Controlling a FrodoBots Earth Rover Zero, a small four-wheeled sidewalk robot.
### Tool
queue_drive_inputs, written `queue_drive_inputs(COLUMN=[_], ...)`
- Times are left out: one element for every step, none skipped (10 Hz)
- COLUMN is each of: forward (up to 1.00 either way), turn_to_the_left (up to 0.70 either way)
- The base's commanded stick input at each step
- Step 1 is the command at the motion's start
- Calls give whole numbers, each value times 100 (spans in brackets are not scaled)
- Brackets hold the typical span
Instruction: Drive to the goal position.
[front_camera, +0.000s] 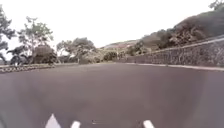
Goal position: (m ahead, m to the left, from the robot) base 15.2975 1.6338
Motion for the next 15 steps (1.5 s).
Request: queue_drive_inputs(forward=[100,100,100,100,100,100,100,100,100,100,100,100,100,100,100], turn_to_the_left=[0,0,0,0,0,0,0,0,0,0,0,0,0,0,0])
